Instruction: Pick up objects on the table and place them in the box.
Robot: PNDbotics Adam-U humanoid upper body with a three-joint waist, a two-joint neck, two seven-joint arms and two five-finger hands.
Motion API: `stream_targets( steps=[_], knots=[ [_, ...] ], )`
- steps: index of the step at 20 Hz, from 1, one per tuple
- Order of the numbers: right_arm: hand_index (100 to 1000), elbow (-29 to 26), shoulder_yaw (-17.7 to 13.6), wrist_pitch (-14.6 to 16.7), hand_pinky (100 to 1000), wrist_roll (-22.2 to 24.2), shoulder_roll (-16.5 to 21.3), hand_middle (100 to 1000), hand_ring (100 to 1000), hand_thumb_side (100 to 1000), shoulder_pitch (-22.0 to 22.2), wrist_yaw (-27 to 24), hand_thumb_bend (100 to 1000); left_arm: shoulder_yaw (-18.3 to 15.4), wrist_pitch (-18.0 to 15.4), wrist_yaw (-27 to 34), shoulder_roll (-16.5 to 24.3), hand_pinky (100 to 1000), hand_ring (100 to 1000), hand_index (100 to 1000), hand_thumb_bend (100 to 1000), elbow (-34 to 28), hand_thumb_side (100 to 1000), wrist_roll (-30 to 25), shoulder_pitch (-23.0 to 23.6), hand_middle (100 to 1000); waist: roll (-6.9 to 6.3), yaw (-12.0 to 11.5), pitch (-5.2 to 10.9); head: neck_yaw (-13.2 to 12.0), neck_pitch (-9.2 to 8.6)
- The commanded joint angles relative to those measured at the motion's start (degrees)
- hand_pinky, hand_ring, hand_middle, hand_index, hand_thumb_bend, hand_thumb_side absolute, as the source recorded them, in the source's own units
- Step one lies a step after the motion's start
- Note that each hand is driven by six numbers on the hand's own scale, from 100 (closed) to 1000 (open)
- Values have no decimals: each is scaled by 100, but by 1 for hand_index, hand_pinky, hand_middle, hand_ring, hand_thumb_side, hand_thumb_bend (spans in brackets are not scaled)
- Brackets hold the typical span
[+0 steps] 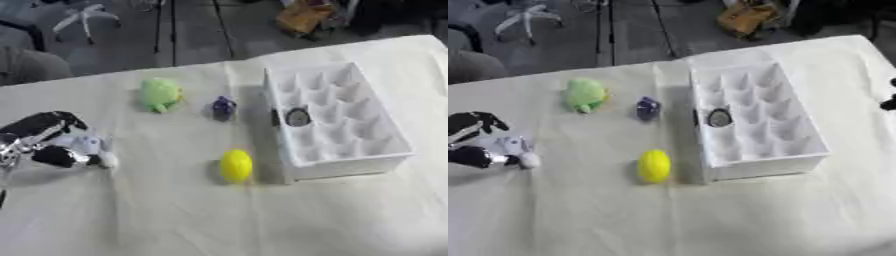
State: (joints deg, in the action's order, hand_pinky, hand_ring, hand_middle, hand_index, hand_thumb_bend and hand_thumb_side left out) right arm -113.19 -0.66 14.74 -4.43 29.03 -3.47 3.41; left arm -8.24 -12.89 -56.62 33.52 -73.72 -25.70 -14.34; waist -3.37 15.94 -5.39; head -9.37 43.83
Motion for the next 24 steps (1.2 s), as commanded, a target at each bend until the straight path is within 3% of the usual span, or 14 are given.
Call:
stream_targets(
  steps=[1,7,11,12,13,14,15,16,17,18,20,24],
  knots=[
    [907,-140,-20,9,765,11,80,716,611,743,-41,-16,358,-23,22,-138,241,819,751,817,735,47,593,78,-73,769,-4,4,56,2,3],
    [907,-140,-22,15,765,13,79,716,611,743,-43,-20,357,9,125,-367,176,804,733,810,705,297,574,708,-73,751,4,6,53,11,-5],
    [908,-140,-13,14,765,24,71,716,610,743,-48,-24,356,74,215,-510,105,757,656,755,606,549,500,1208,-86,664,6,5,50,-3,-19],
    [908,-140,-12,15,765,26,70,716,610,743,-49,-24,356,100,226,-552,93,739,624,714,508,624,428,1336,-91,619,7,7,50,-5,-20],
    [908,-140,-12,16,765,26,69,716,610,743,-50,-24,356,126,238,-593,78,739,624,714,508,700,428,1461,-97,619,7,9,49,-6,-22],
    [908,-140,-12,16,765,26,68,716,610,743,-50,-25,355,144,255,-628,66,697,554,599,243,768,249,1584,-103,517,9,10,48,-7,-22],
    [908,-140,-12,17,765,27,69,716,610,743,-50,-24,355,156,294,-658,48,697,554,599,243,837,249,1743,-109,517,11,12,47,-9,-23],
    [908,-140,-12,18,765,28,70,716,610,743,-49,-24,355,169,328,-678,36,658,487,492,100,899,157,1898,-117,430,12,14,47,-11,-22],
    [908,-140,-15,18,765,24,71,716,610,743,-49,-25,355,176,367,-674,26,658,487,492,100,952,157,2069,-125,430,13,16,47,-13,-22],
    [908,-140,-16,18,765,22,72,716,610,743,-49,-26,354,181,395,-653,17,632,448,398,100,992,149,2226,-138,344,14,17,48,-15,-23],
    [908,-140,-15,18,765,22,70,717,610,743,-49,-27,354,183,429,-537,3,626,430,363,100,1030,173,2519,-155,307,13,20,49,-16,-27],
    [908,-140,-18,19,765,24,72,717,610,743,-42,-24,353,66,426,91,-88,637,413,362,100,593,210,3007,-278,306,18,12,50,-2,-23]
  ],
)
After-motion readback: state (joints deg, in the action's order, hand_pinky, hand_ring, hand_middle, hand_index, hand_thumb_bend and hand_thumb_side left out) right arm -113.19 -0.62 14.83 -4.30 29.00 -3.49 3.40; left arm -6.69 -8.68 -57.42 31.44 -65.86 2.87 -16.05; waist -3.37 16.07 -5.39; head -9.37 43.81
